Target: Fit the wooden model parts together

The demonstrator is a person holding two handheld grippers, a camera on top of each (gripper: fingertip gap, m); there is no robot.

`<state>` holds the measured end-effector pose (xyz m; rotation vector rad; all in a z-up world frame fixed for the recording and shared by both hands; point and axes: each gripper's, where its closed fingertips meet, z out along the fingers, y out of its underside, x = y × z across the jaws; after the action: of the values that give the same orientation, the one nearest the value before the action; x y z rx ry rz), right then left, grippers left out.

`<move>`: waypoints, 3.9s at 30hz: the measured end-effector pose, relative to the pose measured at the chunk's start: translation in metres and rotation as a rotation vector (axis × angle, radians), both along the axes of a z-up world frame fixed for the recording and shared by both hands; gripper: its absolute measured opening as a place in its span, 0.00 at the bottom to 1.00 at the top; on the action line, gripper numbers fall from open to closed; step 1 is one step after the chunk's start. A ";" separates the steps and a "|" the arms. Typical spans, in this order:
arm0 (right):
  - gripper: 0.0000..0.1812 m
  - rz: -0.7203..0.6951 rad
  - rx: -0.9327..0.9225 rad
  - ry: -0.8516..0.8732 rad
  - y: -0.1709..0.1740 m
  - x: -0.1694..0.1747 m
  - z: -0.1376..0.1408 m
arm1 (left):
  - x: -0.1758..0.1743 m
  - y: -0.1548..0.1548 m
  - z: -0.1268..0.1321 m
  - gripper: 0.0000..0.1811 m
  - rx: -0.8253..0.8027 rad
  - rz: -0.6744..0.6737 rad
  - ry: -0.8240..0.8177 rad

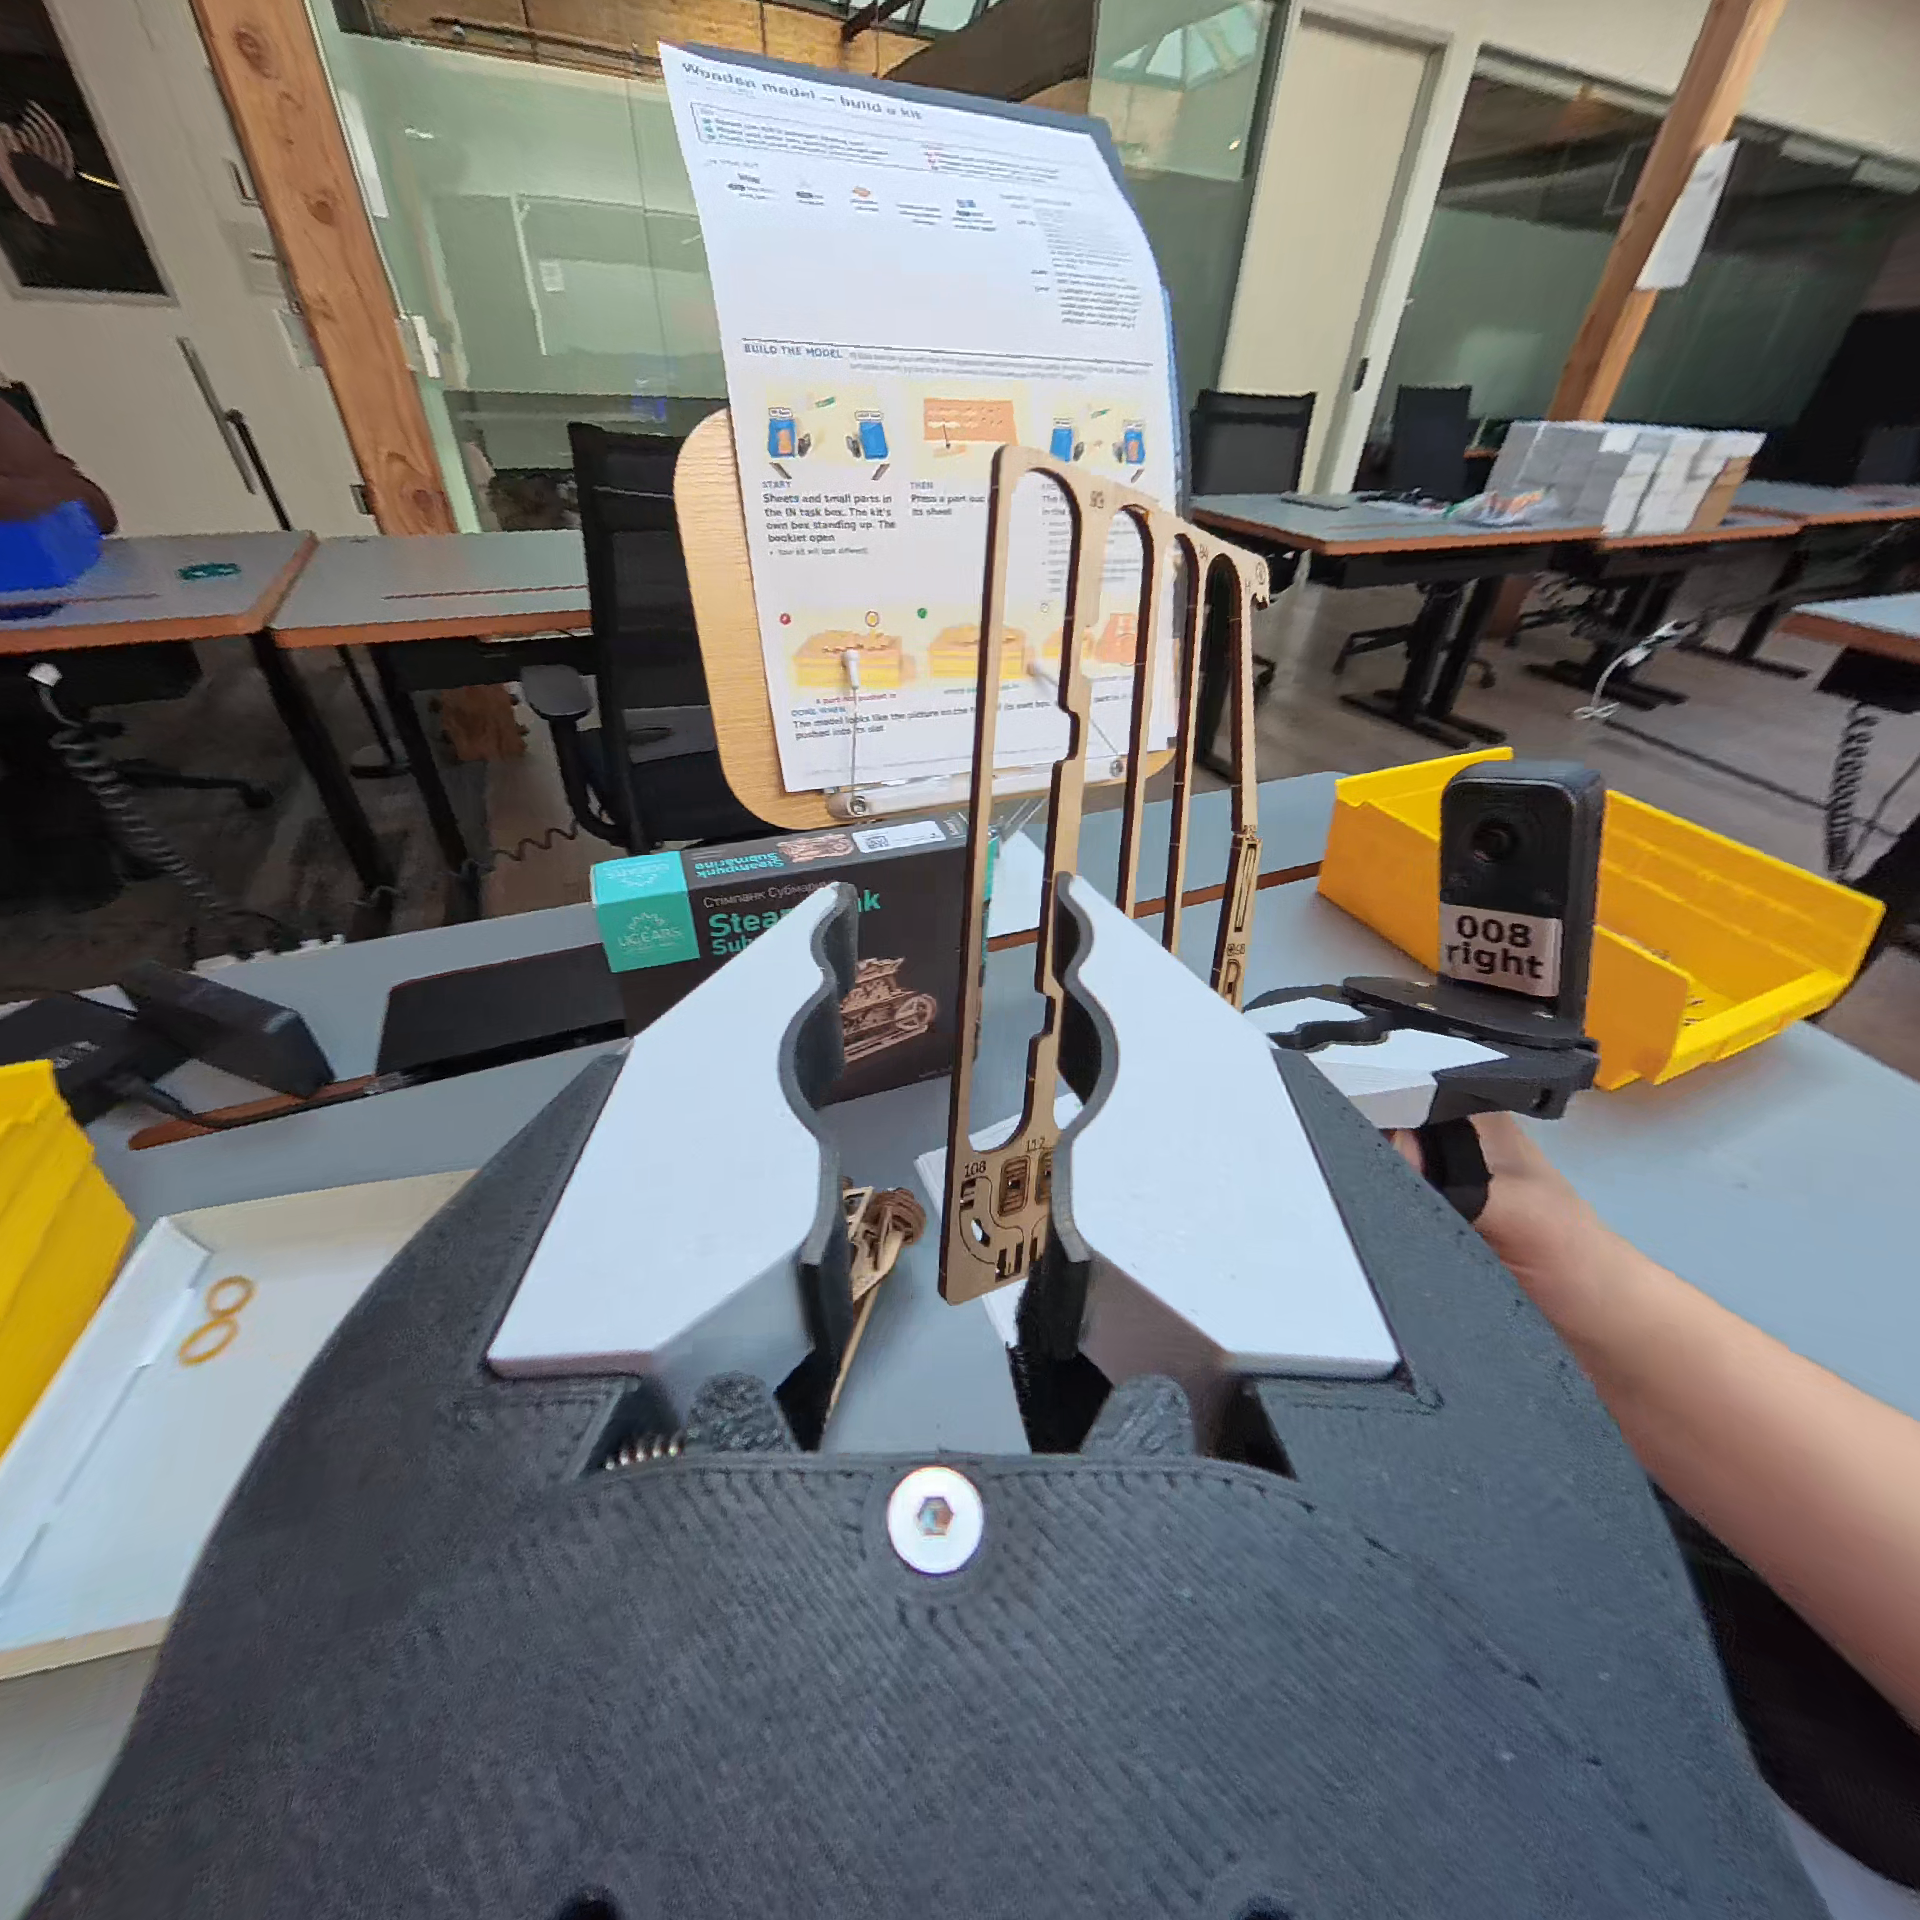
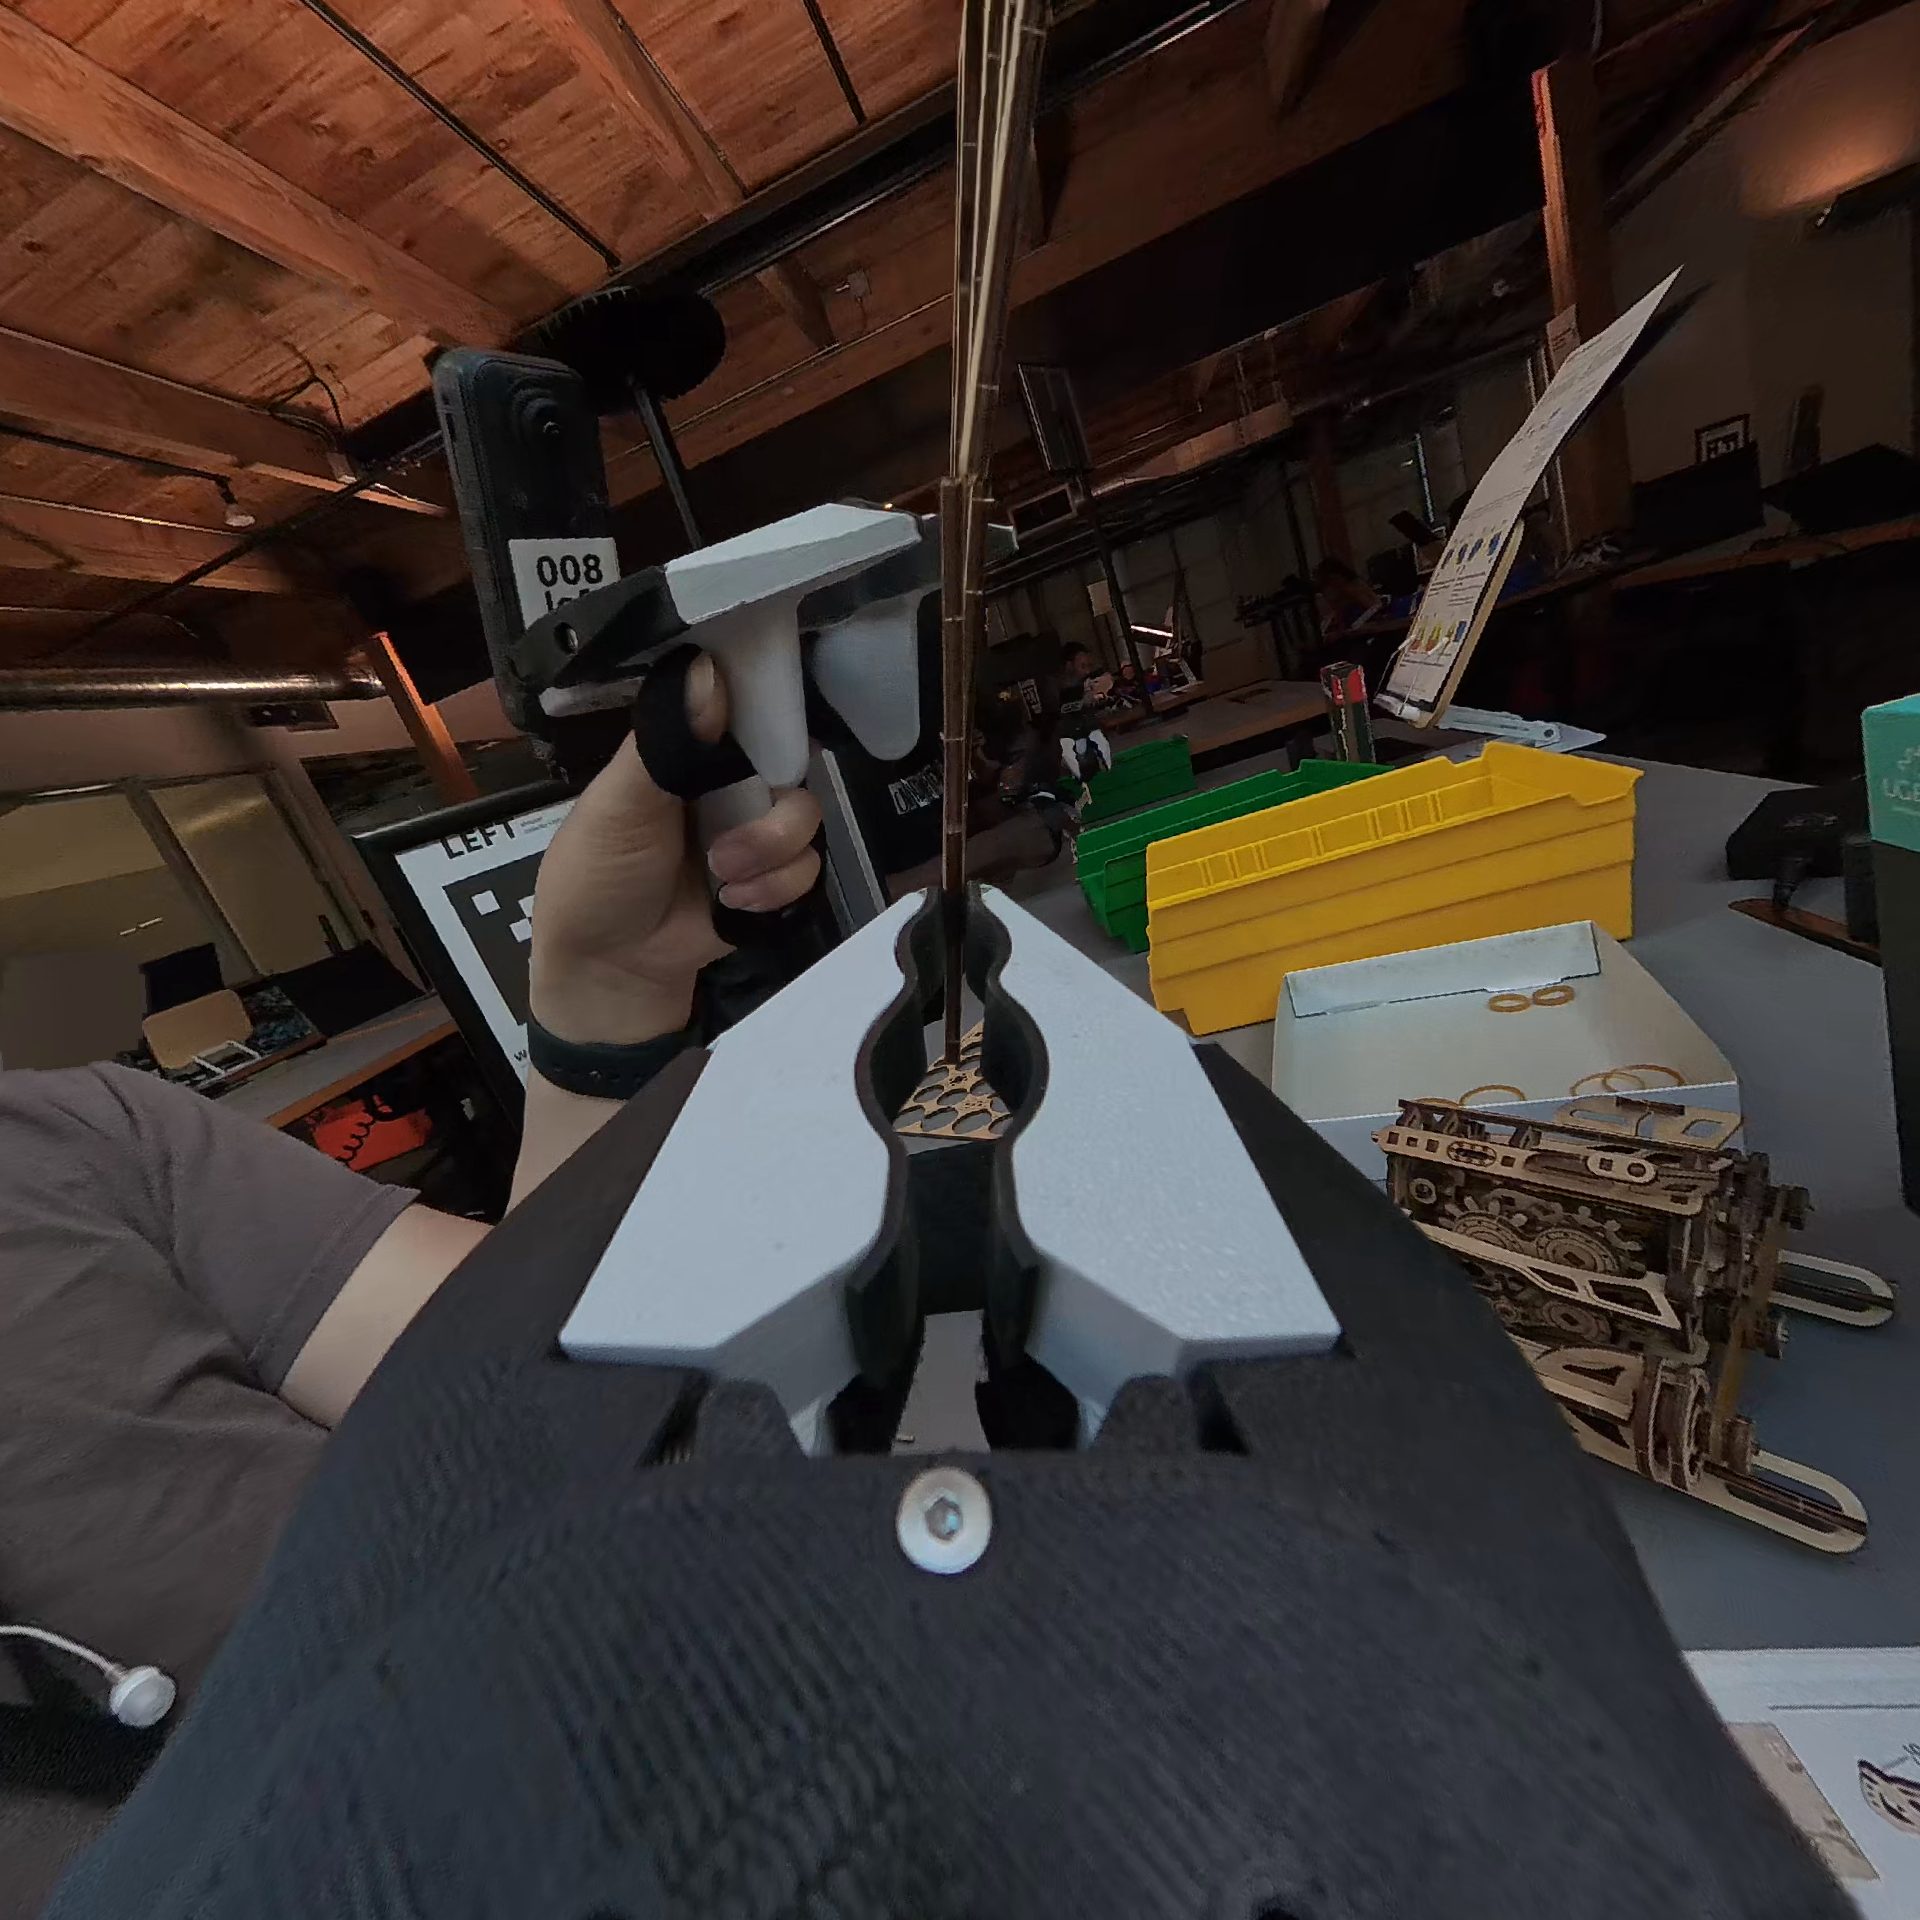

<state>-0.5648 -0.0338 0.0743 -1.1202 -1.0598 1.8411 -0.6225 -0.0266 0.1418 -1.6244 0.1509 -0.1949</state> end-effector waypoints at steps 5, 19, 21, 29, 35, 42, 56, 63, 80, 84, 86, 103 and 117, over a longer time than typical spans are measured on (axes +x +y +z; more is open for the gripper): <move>0.00 0.035 0.018 -0.029 -0.003 0.001 -0.001 | -0.008 -0.028 -0.018 0.23 0.036 -0.228 -0.159; 0.00 -0.066 0.107 -0.085 0.016 0.002 -0.023 | -0.005 -0.044 -0.103 0.10 0.096 -0.715 -0.449; 0.00 -0.064 0.109 -0.081 0.018 0.003 -0.025 | -0.004 -0.047 -0.105 0.09 0.081 -0.752 -0.475; 0.00 -0.042 0.055 -0.070 0.027 0.009 -0.029 | -0.018 -0.048 -0.107 0.09 0.136 -0.693 -0.480; 0.00 -0.025 0.011 -0.061 0.032 0.017 -0.028 | -0.017 -0.042 -0.117 0.09 0.102 -0.682 -0.467; 0.00 0.025 -0.035 -0.082 0.029 0.017 -0.033 | -0.008 -0.039 -0.128 0.10 0.049 -0.688 -0.433; 0.00 0.105 -0.092 -0.131 0.017 0.003 -0.046 | 0.002 -0.036 -0.140 0.10 -0.018 -0.697 -0.388; 0.00 0.117 -0.118 -0.129 0.017 0.002 -0.046 | -0.001 -0.037 -0.137 0.10 -0.004 -0.696 -0.406; 0.15 0.074 -0.039 -0.175 0.008 -0.013 -0.058 | -0.001 -0.032 -0.143 0.00 -0.068 -0.678 -0.434; 0.13 -0.097 0.007 -0.122 0.043 0.008 -0.048 | -0.014 -0.030 -0.141 0.00 -0.078 -0.651 -0.519; 0.13 -0.170 0.017 -0.084 0.058 0.021 -0.042 | -0.021 -0.029 -0.140 0.00 -0.074 -0.639 -0.566; 0.12 -0.960 0.838 -0.162 0.066 0.147 -0.058 | -0.041 -0.038 -0.075 0.00 0.178 -0.577 -0.443; 0.11 -0.479 0.723 -0.183 -0.032 0.119 -0.099 | -0.047 -0.015 -0.118 0.00 0.097 -0.469 -0.524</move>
<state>-0.4454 -0.0656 -0.0242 -0.9818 -1.2776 0.8772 -0.6699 -0.0415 0.0242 -1.3713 0.1320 -0.9474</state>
